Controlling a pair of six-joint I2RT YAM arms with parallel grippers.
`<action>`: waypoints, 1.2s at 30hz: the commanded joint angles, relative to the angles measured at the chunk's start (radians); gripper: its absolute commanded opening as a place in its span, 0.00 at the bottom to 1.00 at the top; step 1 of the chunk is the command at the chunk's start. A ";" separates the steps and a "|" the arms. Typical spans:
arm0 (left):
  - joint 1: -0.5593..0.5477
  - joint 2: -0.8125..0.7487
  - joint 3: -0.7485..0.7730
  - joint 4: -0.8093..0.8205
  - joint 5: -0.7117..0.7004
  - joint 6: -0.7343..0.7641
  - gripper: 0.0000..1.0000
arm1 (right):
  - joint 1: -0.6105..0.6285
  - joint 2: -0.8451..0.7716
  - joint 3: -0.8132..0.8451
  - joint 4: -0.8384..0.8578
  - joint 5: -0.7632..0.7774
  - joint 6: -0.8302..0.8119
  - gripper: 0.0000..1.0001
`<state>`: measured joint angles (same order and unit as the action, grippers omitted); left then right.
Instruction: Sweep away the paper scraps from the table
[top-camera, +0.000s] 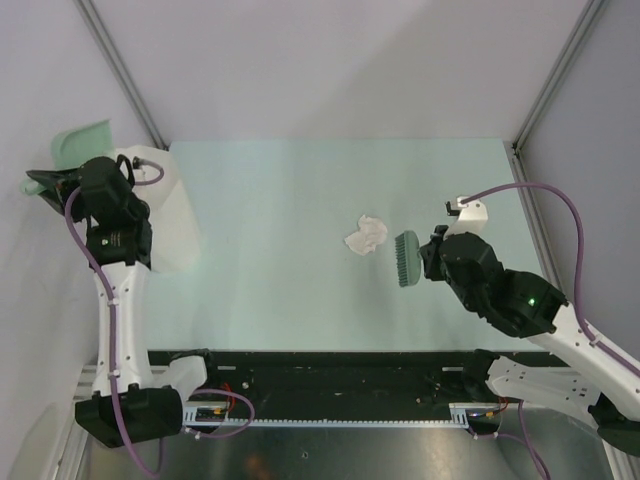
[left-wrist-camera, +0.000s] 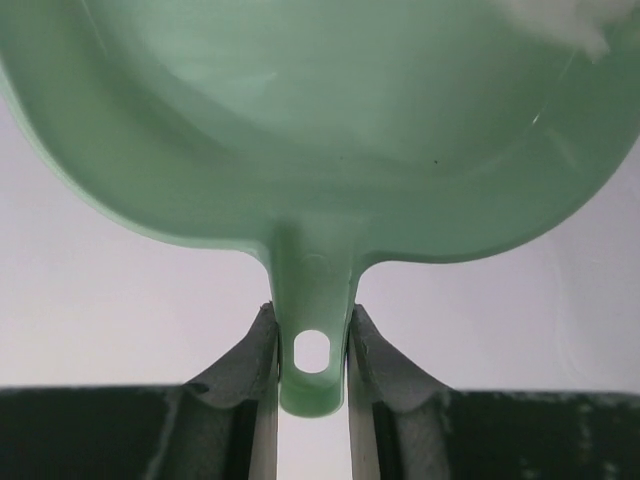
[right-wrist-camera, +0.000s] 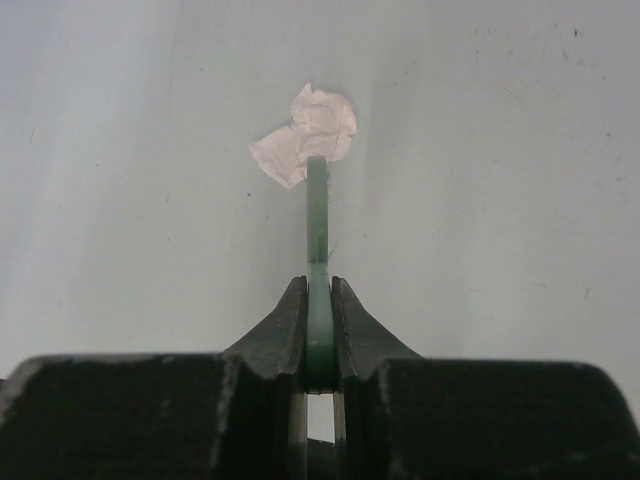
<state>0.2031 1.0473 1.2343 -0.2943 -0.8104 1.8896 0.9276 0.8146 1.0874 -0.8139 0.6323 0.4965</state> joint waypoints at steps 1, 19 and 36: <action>-0.001 -0.052 -0.042 0.247 0.023 0.337 0.01 | 0.007 0.006 0.026 0.053 0.001 -0.009 0.00; -0.001 0.042 0.183 0.244 0.031 0.010 0.00 | -0.131 0.222 0.025 0.352 -0.209 -0.530 0.00; -0.028 0.014 0.384 -0.350 0.424 -0.706 0.00 | -0.032 0.707 0.026 0.535 -0.447 -1.061 0.00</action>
<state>0.1982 1.0431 1.5463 -0.4328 -0.5327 1.4178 0.8066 1.4979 1.0874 -0.2260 0.1894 -0.4416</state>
